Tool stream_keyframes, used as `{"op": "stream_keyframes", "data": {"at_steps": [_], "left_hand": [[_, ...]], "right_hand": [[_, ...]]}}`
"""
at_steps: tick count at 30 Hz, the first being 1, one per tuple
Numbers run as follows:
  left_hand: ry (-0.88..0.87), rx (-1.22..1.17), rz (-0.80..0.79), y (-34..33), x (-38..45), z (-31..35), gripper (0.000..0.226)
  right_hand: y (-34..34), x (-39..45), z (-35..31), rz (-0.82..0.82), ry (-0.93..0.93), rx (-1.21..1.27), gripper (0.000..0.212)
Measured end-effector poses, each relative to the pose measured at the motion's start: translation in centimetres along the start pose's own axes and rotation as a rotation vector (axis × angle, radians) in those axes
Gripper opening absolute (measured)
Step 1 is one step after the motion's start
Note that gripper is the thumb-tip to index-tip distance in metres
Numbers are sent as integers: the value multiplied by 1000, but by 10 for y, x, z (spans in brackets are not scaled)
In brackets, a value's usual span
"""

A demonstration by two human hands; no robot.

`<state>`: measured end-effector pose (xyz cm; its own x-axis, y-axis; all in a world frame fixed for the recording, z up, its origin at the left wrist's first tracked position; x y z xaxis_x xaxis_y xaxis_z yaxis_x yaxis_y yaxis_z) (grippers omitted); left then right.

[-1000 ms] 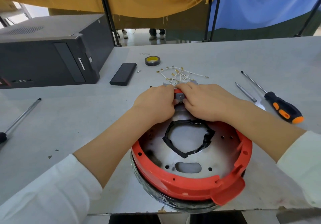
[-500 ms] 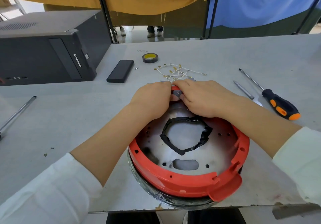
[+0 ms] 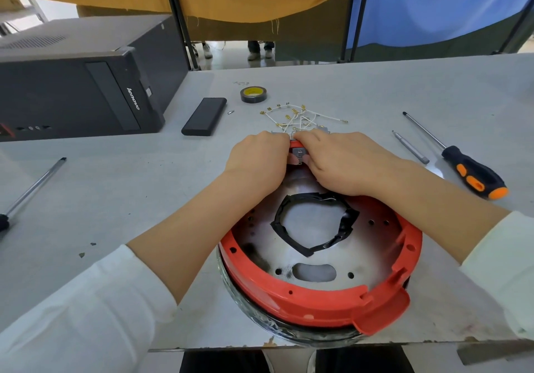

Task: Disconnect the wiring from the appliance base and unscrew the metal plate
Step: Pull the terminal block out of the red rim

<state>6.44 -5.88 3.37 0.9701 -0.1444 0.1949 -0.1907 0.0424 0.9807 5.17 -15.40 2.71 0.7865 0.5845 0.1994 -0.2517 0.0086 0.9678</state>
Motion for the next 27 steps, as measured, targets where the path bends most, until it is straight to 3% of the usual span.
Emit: {"op": "stream_keyframes", "data": {"at_steps": [9, 13, 27], "left_hand": [[-25, -42, -15, 4, -1, -1, 19], [-67, -33, -41, -1, -3, -1, 30], [-48, -6, 45, -3, -4, 2, 26]], "right_hand": [[1, 0, -1, -37, -7, 8, 39], [2, -1, -2, -51, -9, 28, 42], [2, 1, -2, -46, -34, -25, 44]]}}
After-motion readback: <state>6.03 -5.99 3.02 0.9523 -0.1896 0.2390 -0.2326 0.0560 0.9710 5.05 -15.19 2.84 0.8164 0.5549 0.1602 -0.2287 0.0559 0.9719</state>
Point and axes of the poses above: each hand's wrist, its own x-axis towards the middle knuckle, its own y-axis out of the back of the hand, z = x × y, the point moved 8 cm from there along x, towards the middle knuckle, and after that the axes turned 10 degrees about y, right-handed, at the moved point
